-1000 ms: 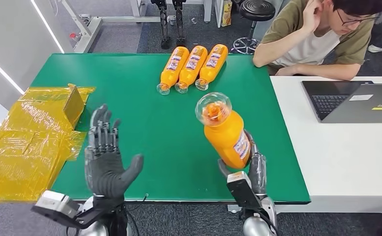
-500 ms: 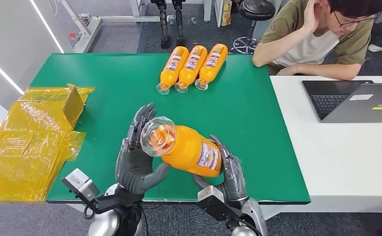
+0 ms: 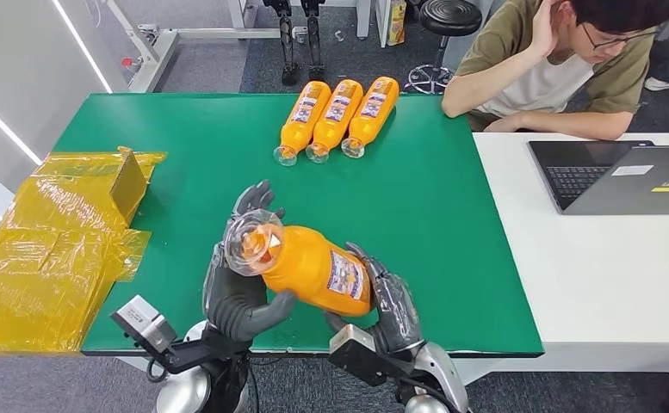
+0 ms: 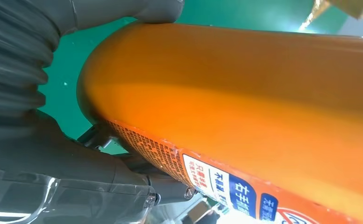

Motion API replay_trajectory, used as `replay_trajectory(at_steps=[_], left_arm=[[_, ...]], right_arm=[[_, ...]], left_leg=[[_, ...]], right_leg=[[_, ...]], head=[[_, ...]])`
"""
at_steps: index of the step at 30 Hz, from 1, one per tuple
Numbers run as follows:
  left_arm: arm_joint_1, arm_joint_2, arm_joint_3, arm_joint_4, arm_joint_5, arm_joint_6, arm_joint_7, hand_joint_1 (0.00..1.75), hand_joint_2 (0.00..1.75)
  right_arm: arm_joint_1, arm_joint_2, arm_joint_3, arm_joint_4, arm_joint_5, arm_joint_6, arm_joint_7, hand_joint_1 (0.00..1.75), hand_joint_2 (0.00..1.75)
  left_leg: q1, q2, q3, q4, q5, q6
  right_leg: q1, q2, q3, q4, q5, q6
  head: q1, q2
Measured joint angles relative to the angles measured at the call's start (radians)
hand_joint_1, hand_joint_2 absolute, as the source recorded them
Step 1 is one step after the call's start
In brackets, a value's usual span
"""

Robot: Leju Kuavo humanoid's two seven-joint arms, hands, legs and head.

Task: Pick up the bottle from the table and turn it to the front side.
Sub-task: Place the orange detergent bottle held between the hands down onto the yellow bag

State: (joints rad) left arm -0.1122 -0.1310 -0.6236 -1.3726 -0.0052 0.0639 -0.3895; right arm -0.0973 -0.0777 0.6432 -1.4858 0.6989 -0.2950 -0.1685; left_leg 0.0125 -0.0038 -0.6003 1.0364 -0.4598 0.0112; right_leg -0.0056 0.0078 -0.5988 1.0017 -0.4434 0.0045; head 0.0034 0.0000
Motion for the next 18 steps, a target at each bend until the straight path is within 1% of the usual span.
replay_trajectory(at_steps=[10, 18], left_arm=[[0.004, -0.021, 0.014, 0.006, -0.053, 0.041, 0.002, 0.0, 1.75], [0.005, -0.031, 0.028, 0.007, -0.078, 0.062, 0.002, 0.0, 1.75]], right_arm=[[0.002, 0.016, -0.001, 0.017, 0.04, 0.03, 0.014, 1.75, 1.75], [0.005, 0.023, -0.002, 0.018, 0.047, 0.043, 0.018, 1.75, 1.75]], left_leg=[[0.0, 0.0, 0.0, 0.0, 0.0, 0.0], [0.0, 0.0, 0.0, 0.0, 0.0, 0.0]], right_leg=[[0.0, 0.0, 0.0, 0.0, 0.0, 0.0], [0.0, 0.0, 0.0, 0.0, 0.0, 0.0]], head=[[0.0, 0.0], [0.0, 0.0]])
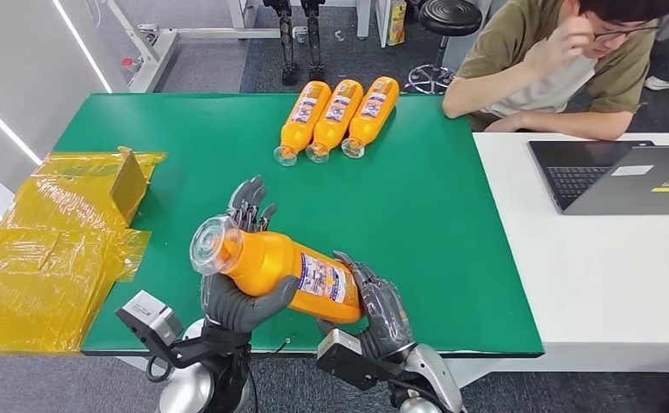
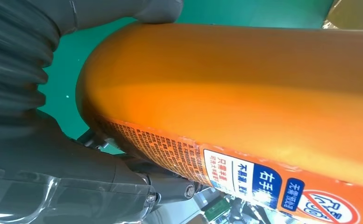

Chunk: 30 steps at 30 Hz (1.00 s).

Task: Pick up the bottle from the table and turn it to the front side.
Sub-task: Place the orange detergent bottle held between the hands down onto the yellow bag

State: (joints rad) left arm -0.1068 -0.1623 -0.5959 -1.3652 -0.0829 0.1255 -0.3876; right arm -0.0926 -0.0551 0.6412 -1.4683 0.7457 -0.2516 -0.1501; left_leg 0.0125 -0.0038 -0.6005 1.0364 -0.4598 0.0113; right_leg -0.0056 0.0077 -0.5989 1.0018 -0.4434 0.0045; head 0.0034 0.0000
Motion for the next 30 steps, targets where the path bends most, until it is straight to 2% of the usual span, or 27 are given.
replay_trajectory(at_steps=[2, 3, 6, 7, 26, 30], left_arm=[[0.0, -0.002, 0.001, 0.001, -0.02, 0.019, 0.0, 0.0, 1.75], [0.001, -0.002, 0.002, 0.001, -0.029, 0.026, 0.0, 0.07, 1.75], [0.007, -0.004, 0.006, 0.001, -0.045, 0.036, 0.0, 1.38, 1.75], [0.01, -0.006, 0.009, 0.001, -0.048, 0.038, 0.0, 1.75, 1.75], [0.052, -0.029, 0.032, -0.007, -0.063, 0.052, -0.009, 1.75, 1.75], [0.069, -0.036, 0.043, -0.02, -0.085, 0.055, -0.01, 1.75, 1.75]], right_arm=[[0.0, 0.003, -0.002, 0.0, 0.008, 0.009, 0.0, 1.75, 1.75], [0.001, 0.005, -0.003, 0.001, 0.012, 0.014, 0.0, 1.75, 1.75], [0.0, 0.008, -0.006, 0.003, 0.021, 0.025, 0.0, 1.75, 1.75], [0.0, 0.008, -0.006, 0.004, 0.025, 0.028, -0.001, 1.75, 1.75], [0.006, 0.012, -0.009, 0.022, 0.053, 0.037, -0.005, 1.75, 1.75], [0.008, 0.015, -0.009, 0.033, 0.073, 0.012, -0.017, 0.0, 1.75]], left_leg=[[0.0, 0.0, 0.0, 0.0, 0.0, 0.0], [0.0, 0.0, 0.0, 0.0, 0.0, 0.0], [0.0, 0.0, 0.0, 0.0, 0.0, 0.0], [0.0, 0.0, 0.0, 0.0, 0.0, 0.0], [0.0, 0.0, 0.0, 0.0, 0.0, 0.0], [0.0, 0.0, 0.0, 0.0, 0.0, 0.0]], right_leg=[[0.0, 0.0, 0.0, 0.0, 0.0, 0.0], [0.0, 0.0, 0.0, 0.0, 0.0, 0.0], [0.0, 0.0, 0.0, 0.0, 0.0, 0.0], [0.0, 0.0, 0.0, 0.0, 0.0, 0.0], [0.0, 0.0, 0.0, 0.0, 0.0, 0.0], [0.0, 0.0, 0.0, 0.0, 0.0, 0.0]], head=[[0.0, 0.0], [0.0, 0.0], [0.0, 0.0], [0.0, 0.0], [0.0, 0.0], [0.0, 0.0]])
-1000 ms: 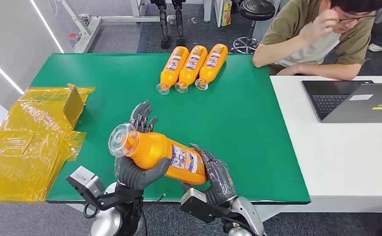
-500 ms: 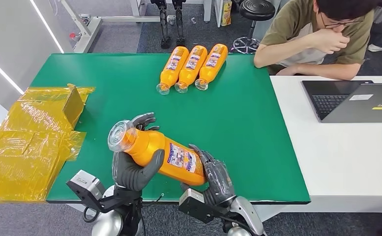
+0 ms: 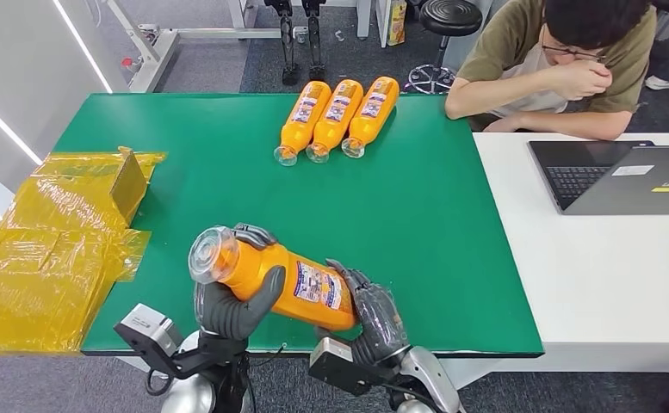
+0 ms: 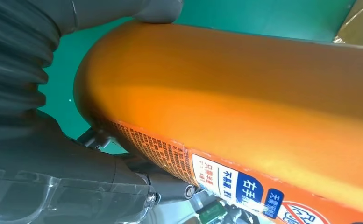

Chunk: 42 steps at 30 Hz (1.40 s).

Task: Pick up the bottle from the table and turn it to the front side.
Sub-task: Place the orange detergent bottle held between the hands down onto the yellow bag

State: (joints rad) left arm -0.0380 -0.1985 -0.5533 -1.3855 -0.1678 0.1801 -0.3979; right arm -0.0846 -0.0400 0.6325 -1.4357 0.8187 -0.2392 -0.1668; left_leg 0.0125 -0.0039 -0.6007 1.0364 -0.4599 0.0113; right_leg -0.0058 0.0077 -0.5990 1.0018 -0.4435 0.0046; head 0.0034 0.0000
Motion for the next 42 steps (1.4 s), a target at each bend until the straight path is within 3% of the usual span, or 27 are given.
replay_trajectory(at_steps=[3, 5, 8, 11, 16, 19, 24, 31, 37, 42], left_arm=[[0.005, 0.001, 0.016, -0.012, -0.043, 0.021, 0.007, 1.75, 1.75], [0.006, 0.005, 0.03, -0.018, -0.143, 0.089, 0.036, 1.75, 1.75], [0.006, 0.026, 0.052, -0.02, -0.451, 0.248, 0.133, 1.75, 1.75], [0.009, 0.07, 0.086, -0.02, -0.719, 0.323, 0.225, 1.75, 1.75], [0.015, 0.216, 0.182, -0.02, -1.065, 0.335, 0.373, 1.75, 1.75], [0.012, 0.329, 0.253, -0.008, -1.198, 0.345, 0.402, 1.75, 1.75], [-0.047, 0.501, 0.316, 0.078, -1.293, 0.309, 0.34, 1.75, 1.75], [-0.243, 0.68, 0.27, 0.33, -1.25, 0.157, 0.103, 1.75, 1.75], [-0.409, 0.737, 0.152, 0.574, -1.322, 0.157, 0.092, 1.75, 1.75], [-0.488, 0.722, 0.075, 0.719, -1.344, 0.172, 0.112, 1.75, 1.75]], right_arm=[[0.01, 0.007, 0.0, 0.001, 0.009, -0.062, -0.011, 0.0, 1.75], [0.023, 0.016, 0.0, -0.008, -0.006, -0.116, -0.025, 0.0, 1.75], [0.045, 0.028, 0.0, -0.034, -0.04, -0.162, -0.047, 0.0, 1.75], [0.056, 0.033, 0.0, -0.056, -0.085, -0.177, -0.071, 0.0, 1.75], [0.057, 0.034, 0.0, -0.078, -0.206, -0.193, -0.129, 0.0, 1.75], [0.056, 0.043, 0.0, -0.087, -0.294, -0.208, -0.184, 0.0, 1.75], [0.041, 0.055, -0.001, -0.097, -0.391, -0.23, -0.244, 0.0, 1.75], [0.027, 0.055, -0.001, -0.105, -0.427, -0.238, -0.271, 0.0, 1.75], [0.03, 0.055, 0.0, -0.113, -0.43, -0.244, -0.27, 0.0, 1.75], [0.033, 0.055, 0.001, -0.126, -0.426, -0.235, -0.256, 0.0, 1.75]], left_leg=[[0.0, 0.0, 0.0, 0.0, 0.0, 0.0], [0.0, 0.0, 0.0, 0.0, 0.0, 0.0], [0.0, 0.0, 0.0, 0.0, 0.0, 0.0], [0.0, 0.0, 0.0, 0.0, 0.0, -0.001], [0.0, 0.002, 0.001, -0.001, 0.001, -0.002], [0.0, 0.002, 0.001, -0.001, 0.002, -0.004], [0.0, 0.001, 0.0, -0.001, 0.003, -0.006], [0.0, 0.001, 0.0, -0.001, 0.006, -0.01], [0.0, 0.003, -0.001, -0.001, 0.007, -0.011], [0.0, 0.004, -0.003, 0.0, 0.007, -0.012]], right_leg=[[0.0, 0.0, 0.0, 0.0, 0.0, 0.0], [0.0, 0.0, 0.0, 0.0, 0.0, 0.0], [0.0, 0.0, 0.0, 0.001, 0.0, 0.0], [0.0, 0.0, 0.0, 0.001, -0.001, -0.001], [0.0, 0.001, -0.002, 0.003, -0.001, -0.003], [0.001, 0.001, -0.003, 0.005, -0.001, -0.004], [0.001, 0.001, -0.005, 0.007, -0.001, -0.007], [0.002, 0.001, -0.007, 0.009, 0.002, -0.011], [0.002, 0.002, -0.009, 0.01, 0.003, -0.012], [0.002, 0.003, -0.011, 0.01, 0.003, -0.012]], head=[[0.0, 0.0], [0.0, 0.0], [0.0, 0.0], [0.0, 0.0], [0.0, 0.0], [0.0, 0.0], [0.0, 0.0], [0.0, 0.0], [0.0, 0.0], [0.0, 0.0]])
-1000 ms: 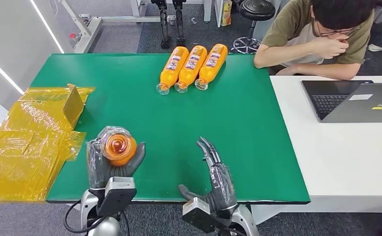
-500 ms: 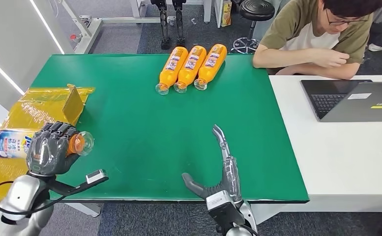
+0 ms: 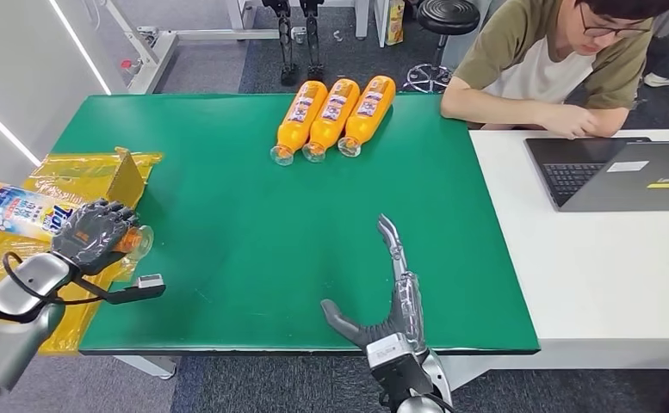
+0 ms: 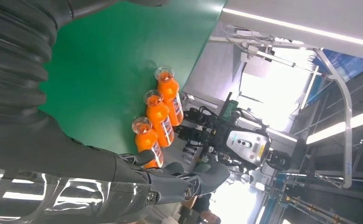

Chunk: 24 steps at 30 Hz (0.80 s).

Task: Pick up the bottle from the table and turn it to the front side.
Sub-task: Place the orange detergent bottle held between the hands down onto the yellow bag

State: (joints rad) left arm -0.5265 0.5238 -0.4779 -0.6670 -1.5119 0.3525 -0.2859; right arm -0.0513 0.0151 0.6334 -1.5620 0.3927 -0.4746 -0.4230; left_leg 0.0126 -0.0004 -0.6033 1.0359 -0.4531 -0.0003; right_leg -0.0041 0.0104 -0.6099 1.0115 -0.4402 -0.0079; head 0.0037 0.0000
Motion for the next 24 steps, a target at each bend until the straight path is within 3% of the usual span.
replay_trajectory(at_steps=[5, 9, 13, 16, 20, 21, 24], left_arm=[[-0.035, -0.06, -0.028, 0.114, 0.034, 0.007, 0.039, 1.75, 1.75], [-0.035, -0.077, -0.03, 0.133, 0.042, 0.012, 0.05, 1.75, 1.75], [-0.028, -0.159, -0.039, 0.22, 0.064, 0.072, 0.097, 1.75, 1.75], [-0.022, -0.189, -0.039, 0.243, 0.075, 0.086, 0.108, 1.69, 1.75], [-0.016, -0.218, -0.034, 0.265, 0.105, 0.044, 0.136, 0.08, 1.75], [-0.015, -0.226, -0.027, 0.273, 0.122, -0.002, 0.148, 0.0, 1.75], [-0.021, -0.252, 0.013, 0.288, 0.179, -0.141, 0.183, 0.0, 1.75]], right_arm=[[0.002, 0.0, 0.001, -0.013, 0.018, 0.009, 0.019, 0.0, 1.75], [0.002, 0.0, 0.001, -0.015, 0.021, 0.01, 0.021, 0.0, 1.75], [0.002, -0.002, 0.001, -0.019, 0.026, 0.021, 0.027, 0.0, 1.75], [0.002, -0.004, 0.001, -0.018, 0.028, 0.032, 0.033, 0.0, 1.75], [0.001, -0.006, 0.001, -0.017, 0.035, 0.054, 0.031, 0.0, 1.75], [-0.001, -0.006, 0.001, -0.016, 0.038, 0.061, 0.03, 0.0, 1.75], [-0.013, -0.006, 0.001, -0.006, 0.042, 0.081, 0.025, 0.0, 1.75]], left_leg=[[0.0, 0.001, -0.001, 0.0, 0.0, 0.0], [0.0, 0.001, -0.001, 0.0, 0.0, 0.0], [0.0, 0.0, -0.002, 0.0, 0.0, 0.0], [0.0, 0.0, -0.002, 0.0, 0.0, 0.0], [0.0, 0.0, -0.003, 0.0, 0.0, 0.0], [0.0, 0.0, -0.003, 0.0, 0.0, 0.0], [0.0, -0.001, -0.002, 0.0, 0.0, 0.0]], right_leg=[[0.0, 0.001, -0.001, 0.0, 0.0, 0.0], [0.0, 0.001, -0.001, 0.0, 0.0, 0.0], [0.0, 0.0, -0.002, 0.0, 0.0, 0.0], [0.0, 0.0, -0.002, 0.0, 0.0, 0.0], [0.0, 0.0, -0.002, 0.0, 0.0, 0.0], [0.0, 0.0, -0.002, 0.0, 0.0, 0.0], [0.0, -0.001, -0.001, 0.0, 0.0, 0.0]], head=[[0.0, 0.0], [0.0, 0.0], [0.0, 0.0], [0.0, 0.0], [0.0, 0.0], [0.0, 0.0], [0.0, 0.0]])
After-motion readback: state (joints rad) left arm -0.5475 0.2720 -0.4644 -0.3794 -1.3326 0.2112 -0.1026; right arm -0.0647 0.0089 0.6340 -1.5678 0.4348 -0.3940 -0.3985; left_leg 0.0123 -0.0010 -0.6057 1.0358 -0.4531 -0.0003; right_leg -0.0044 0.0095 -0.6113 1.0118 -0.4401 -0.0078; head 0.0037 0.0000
